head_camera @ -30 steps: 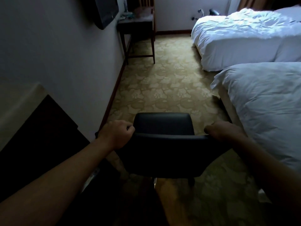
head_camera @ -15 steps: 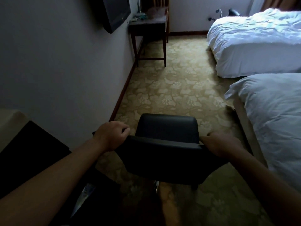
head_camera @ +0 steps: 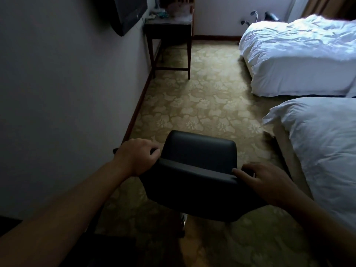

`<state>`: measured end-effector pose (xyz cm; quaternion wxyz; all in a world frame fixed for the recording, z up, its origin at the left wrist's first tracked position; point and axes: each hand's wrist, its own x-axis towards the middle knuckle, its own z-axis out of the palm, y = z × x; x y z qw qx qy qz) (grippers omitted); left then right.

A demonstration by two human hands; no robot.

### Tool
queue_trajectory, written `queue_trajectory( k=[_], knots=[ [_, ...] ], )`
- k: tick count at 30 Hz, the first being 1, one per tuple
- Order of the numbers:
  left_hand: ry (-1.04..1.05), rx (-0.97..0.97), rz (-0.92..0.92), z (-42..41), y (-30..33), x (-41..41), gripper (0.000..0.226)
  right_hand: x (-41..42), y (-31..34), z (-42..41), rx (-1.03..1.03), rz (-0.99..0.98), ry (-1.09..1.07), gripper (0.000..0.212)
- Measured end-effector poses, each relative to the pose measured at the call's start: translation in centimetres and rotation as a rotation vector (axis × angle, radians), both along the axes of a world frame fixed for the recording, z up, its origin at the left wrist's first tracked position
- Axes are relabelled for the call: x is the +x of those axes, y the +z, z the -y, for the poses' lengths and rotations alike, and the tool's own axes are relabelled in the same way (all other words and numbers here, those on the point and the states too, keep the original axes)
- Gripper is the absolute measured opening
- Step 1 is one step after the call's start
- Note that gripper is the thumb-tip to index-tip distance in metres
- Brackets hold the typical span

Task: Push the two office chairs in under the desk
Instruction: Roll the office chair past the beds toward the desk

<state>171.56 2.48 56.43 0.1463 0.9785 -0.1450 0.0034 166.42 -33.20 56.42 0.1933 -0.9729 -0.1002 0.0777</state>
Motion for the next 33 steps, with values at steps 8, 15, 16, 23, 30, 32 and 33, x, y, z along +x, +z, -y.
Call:
queue_trajectory(
  k=[8,15,16,23,30,32,33],
  knots=[
    [-0.077,-0.021,0.002,-1.5,0.3,9.9,0.040,7.6,0.4,-2.0,0.078,-0.014,-0.117,0.028],
    [-0.075,-0.030,-0.040,-1.7,0.5,17.4,0.035,15.3,-0.3,-1.6,0.066,0.029,-0.191,0.030],
    [-0.076,-0.033,-0.052,-1.7,0.5,18.6,0.034,16.5,-0.3,-1.6,0.066,0.030,-0.189,0.030],
    [-0.040,-0.026,0.000,-1.6,-0.2,27.4,0.042,25.1,-0.5,-1.5,0.023,-0.001,-0.169,0.021],
    [0.008,0.041,0.003,-1.1,0.3,36.0,0.045,34.4,-0.1,-1.4,0.023,-0.185,-0.160,0.025],
    [0.015,0.064,0.000,-1.1,0.4,37.8,0.042,36.4,-0.1,-1.4,0.021,-0.216,-0.140,0.024],
    [0.026,0.062,-0.012,-1.0,0.5,38.7,0.039,37.4,0.0,-1.3,0.031,-0.221,-0.134,0.024]
  ],
)
